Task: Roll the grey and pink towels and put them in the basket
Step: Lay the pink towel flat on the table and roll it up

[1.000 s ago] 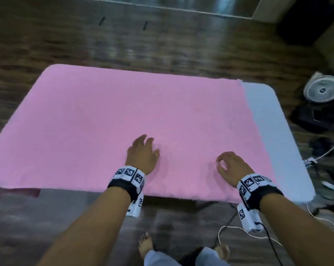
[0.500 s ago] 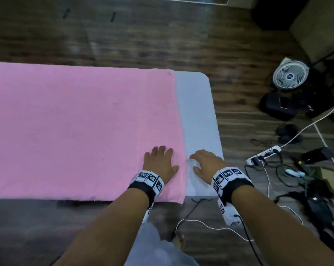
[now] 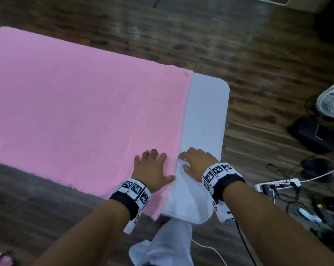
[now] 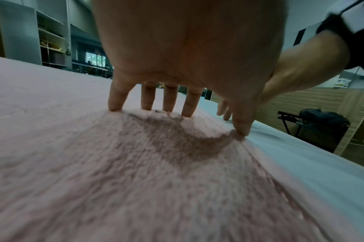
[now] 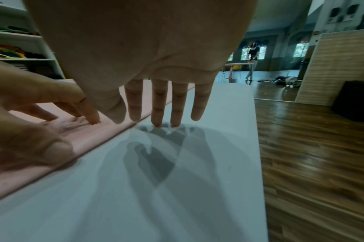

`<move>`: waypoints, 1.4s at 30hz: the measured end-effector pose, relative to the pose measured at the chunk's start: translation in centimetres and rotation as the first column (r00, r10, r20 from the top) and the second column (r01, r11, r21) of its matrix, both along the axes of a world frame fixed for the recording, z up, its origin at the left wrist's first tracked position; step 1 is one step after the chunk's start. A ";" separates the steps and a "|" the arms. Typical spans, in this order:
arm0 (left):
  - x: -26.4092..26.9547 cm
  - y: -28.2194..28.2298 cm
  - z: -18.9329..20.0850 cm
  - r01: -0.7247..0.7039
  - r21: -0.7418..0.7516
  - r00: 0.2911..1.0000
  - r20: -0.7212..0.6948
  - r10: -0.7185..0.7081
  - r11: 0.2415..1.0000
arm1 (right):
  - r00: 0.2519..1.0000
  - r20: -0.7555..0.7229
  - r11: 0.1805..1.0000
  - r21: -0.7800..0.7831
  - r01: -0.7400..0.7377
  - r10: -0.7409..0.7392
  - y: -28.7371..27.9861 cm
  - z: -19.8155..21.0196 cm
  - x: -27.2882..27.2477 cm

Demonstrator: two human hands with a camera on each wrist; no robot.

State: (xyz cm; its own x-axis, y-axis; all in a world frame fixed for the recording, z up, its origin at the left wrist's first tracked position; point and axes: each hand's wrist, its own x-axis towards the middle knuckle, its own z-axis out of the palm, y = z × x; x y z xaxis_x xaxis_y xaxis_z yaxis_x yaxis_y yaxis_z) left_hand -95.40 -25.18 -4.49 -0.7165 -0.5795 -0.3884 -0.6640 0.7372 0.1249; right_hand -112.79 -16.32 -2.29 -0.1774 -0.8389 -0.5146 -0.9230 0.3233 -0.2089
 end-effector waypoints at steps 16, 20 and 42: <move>-4.0 0.6 1.6 -0.367 0.161 0.930 0.057 0.363 0.916 | 0.932 -0.036 0.932 0.061 -0.358 0.360 -7.7 0.1 -4.8; -4.3 1.2 1.4 -0.434 0.149 0.900 0.038 0.434 0.888 | 0.832 -0.107 0.839 0.045 -0.543 0.544 -9.9 0.5 -5.2; -11.8 4.1 1.1 -0.910 -0.040 0.412 -0.006 0.911 0.412 | 0.305 -0.001 0.300 -0.179 -0.937 0.952 -16.5 -1.4 -9.7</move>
State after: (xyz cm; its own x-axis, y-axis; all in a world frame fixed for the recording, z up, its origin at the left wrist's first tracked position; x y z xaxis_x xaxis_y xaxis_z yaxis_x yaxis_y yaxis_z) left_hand -107.21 -21.06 -3.35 0.2456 -0.8999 -0.3604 -0.9492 -0.2988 0.0990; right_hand -122.47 -32.78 -3.72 0.8195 -0.4489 -0.3563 -0.5488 -0.7938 -0.2621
